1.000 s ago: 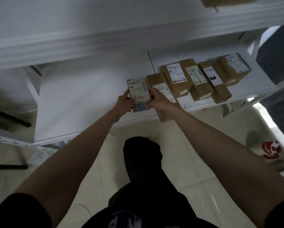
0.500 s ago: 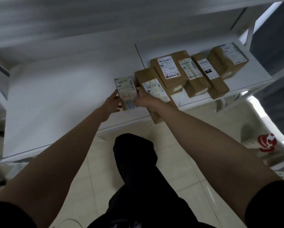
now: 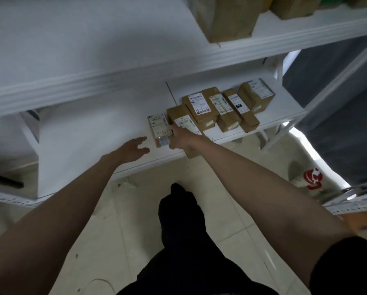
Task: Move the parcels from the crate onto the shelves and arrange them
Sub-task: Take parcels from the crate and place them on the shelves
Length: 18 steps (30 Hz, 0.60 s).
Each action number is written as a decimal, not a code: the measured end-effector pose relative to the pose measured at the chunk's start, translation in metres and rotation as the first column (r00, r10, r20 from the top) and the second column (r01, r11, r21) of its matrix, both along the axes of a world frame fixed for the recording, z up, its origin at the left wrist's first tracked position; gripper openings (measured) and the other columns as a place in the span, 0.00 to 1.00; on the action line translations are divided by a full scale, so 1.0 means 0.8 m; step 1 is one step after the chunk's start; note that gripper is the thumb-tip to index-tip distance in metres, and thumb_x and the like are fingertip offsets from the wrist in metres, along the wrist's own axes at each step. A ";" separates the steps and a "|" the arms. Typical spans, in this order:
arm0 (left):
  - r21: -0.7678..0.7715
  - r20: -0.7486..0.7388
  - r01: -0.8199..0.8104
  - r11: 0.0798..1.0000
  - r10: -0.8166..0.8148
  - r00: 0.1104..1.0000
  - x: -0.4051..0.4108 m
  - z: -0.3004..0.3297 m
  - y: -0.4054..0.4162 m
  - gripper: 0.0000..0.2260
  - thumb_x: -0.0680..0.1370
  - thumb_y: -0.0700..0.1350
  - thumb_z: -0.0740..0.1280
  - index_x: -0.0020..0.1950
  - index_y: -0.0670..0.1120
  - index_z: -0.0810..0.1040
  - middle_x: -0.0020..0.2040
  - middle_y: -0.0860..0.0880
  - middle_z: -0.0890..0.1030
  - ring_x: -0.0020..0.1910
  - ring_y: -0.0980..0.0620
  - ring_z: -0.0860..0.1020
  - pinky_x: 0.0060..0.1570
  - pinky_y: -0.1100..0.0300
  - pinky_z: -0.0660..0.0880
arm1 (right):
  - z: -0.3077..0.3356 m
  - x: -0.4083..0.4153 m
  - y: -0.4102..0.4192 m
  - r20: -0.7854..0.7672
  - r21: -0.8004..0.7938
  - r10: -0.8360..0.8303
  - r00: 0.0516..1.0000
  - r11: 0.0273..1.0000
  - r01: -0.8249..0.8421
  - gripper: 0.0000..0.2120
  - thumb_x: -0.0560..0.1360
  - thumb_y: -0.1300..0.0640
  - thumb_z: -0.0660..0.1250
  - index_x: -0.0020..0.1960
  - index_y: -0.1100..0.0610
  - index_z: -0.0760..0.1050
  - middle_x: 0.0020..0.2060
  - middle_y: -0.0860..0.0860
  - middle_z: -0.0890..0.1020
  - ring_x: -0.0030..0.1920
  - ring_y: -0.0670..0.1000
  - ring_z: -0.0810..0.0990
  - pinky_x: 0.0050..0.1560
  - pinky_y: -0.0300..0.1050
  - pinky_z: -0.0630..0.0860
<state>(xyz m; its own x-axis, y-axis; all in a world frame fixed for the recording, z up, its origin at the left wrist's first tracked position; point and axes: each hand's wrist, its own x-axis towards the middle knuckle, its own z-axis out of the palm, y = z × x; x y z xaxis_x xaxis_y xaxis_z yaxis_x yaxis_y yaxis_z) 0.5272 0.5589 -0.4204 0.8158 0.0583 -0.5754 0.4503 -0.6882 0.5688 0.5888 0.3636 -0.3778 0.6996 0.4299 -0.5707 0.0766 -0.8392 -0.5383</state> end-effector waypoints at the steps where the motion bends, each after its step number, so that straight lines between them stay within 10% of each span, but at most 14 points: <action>1: 0.030 -0.006 0.047 0.998 -0.047 0.999 -0.020 0.022 -0.005 0.27 0.82 0.51 0.62 0.79 0.50 0.58 0.78 0.46 0.61 0.75 0.46 0.62 0.74 0.56 0.57 | 0.019 -0.018 -0.006 0.000 -0.027 0.032 0.999 0.999 -0.032 0.36 0.77 0.61 0.69 0.79 0.56 0.55 0.70 0.59 0.71 0.65 0.59 0.74 0.63 0.52 0.76; 8: 0.260 -0.066 0.284 0.923 -0.277 0.959 -0.174 0.188 0.002 0.28 0.80 0.54 0.64 0.78 0.51 0.59 0.77 0.45 0.62 0.75 0.45 0.63 0.73 0.50 0.60 | 0.161 -0.151 -0.006 0.045 -0.195 0.252 0.967 0.951 -0.239 0.38 0.76 0.58 0.71 0.80 0.54 0.55 0.74 0.58 0.66 0.71 0.59 0.69 0.68 0.53 0.71; 18: 0.485 -0.042 0.041 0.873 -0.024 0.999 -0.341 0.301 0.080 0.28 0.80 0.53 0.63 0.79 0.54 0.57 0.77 0.48 0.61 0.73 0.45 0.66 0.69 0.48 0.67 | 0.248 -0.251 0.109 0.133 -0.277 0.606 0.784 0.782 -0.558 0.38 0.76 0.55 0.71 0.79 0.46 0.55 0.71 0.57 0.69 0.67 0.59 0.72 0.66 0.58 0.72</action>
<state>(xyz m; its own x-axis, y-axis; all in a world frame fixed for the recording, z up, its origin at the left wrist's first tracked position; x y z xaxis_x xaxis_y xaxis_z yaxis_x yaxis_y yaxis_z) 0.2543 0.6231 -0.1795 0.8026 0.3115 -0.5087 0.4358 -0.8885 0.1436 0.3883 0.4508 -0.1796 0.4640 0.6790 -0.5689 0.6750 -0.6869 -0.2693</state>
